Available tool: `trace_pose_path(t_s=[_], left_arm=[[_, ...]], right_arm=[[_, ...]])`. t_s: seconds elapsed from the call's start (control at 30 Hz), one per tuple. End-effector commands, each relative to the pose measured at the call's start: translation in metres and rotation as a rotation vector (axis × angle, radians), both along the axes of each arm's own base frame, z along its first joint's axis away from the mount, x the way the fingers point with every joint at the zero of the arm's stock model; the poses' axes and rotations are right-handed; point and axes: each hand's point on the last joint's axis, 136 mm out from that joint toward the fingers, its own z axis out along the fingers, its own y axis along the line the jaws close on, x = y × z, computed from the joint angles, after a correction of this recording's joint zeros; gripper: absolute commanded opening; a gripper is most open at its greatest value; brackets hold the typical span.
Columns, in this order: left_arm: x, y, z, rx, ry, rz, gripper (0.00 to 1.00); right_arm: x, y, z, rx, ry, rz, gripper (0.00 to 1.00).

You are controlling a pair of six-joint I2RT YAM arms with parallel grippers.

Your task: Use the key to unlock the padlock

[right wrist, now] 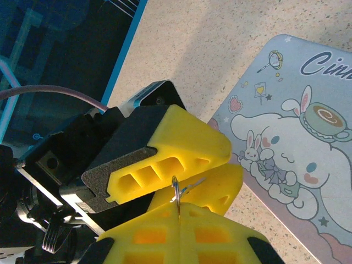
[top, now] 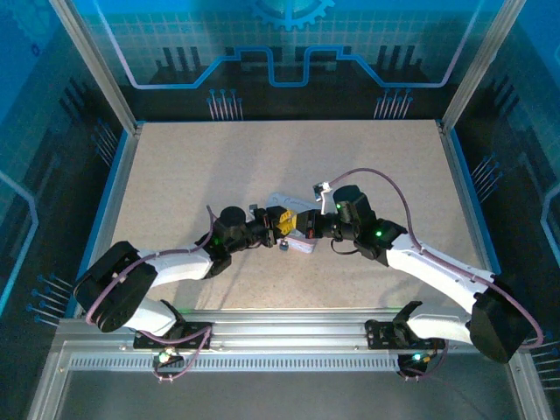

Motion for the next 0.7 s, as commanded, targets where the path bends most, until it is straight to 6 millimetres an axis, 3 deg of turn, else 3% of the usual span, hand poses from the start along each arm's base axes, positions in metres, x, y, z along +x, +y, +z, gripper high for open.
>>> trace_pose_path(t_s=[0.0, 0.47, 0.67], left_arm=[[-0.0016, 0.0028, 0.0061, -0.041, 0.023, 0.024, 0.21], [-0.0027, 0.006, 0.0025, -0.03, 0.031, 0.034, 0.14], [-0.0029, 0.0064, 0.0026, -0.027, 0.027, 0.035, 0.07]], right_arm=[[0.0, 0.003, 0.0175, 0.025, -0.038, -0.003, 0.0], [-0.0005, 0.0003, 0.0205, 0.024, -0.046, -0.012, 0.01], [-0.0006, 0.0002, 0.0202, 0.023, -0.044, -0.012, 0.01]])
